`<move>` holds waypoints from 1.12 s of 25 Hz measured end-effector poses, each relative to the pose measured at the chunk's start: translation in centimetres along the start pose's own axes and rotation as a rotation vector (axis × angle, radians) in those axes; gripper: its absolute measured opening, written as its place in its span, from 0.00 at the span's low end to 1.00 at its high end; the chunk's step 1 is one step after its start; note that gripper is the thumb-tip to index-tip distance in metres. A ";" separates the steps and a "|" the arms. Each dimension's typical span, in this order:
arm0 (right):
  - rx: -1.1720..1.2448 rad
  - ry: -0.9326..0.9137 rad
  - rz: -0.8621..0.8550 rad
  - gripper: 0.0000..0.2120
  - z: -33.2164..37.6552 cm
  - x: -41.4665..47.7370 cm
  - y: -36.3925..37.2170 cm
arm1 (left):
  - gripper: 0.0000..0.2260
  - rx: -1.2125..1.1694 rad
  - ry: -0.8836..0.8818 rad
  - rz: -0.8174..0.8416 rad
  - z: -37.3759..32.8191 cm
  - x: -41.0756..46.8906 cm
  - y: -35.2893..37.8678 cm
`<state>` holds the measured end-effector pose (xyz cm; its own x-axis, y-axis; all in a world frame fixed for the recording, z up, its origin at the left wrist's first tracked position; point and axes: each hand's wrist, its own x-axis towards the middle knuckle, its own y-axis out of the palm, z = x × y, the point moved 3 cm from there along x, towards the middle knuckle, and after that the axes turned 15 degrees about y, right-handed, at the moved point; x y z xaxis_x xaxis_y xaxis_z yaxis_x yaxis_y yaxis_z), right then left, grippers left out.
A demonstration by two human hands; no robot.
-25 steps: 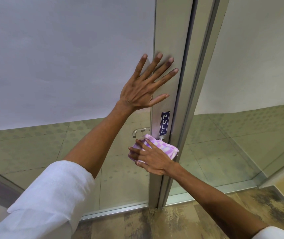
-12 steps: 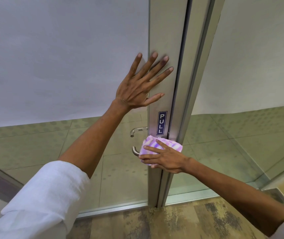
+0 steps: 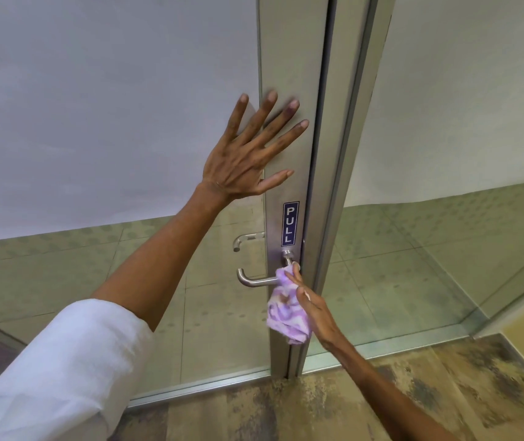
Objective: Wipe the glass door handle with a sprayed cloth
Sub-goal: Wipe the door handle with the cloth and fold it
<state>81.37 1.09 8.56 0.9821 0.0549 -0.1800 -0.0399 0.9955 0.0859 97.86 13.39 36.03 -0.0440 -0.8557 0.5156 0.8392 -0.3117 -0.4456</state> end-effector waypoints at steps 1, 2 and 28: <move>0.221 0.053 -0.057 0.26 -0.3 0.2 1.2 | 0.35 -0.008 0.002 0.003 0.1 0.1 -0.1; 0.384 0.089 -0.124 0.31 -0.8 0.3 2.4 | 0.35 -0.015 0.006 0.004 0.1 0.1 -0.1; 0.544 0.243 -0.262 0.25 -2.3 -1.8 8.2 | 0.35 -0.084 0.028 -0.063 0.2 -0.1 -0.1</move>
<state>78.83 9.31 7.36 0.8748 -0.1049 -0.4730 0.3565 0.8006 0.4816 97.89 13.60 36.11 -0.1116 -0.8444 0.5240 0.7862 -0.3975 -0.4731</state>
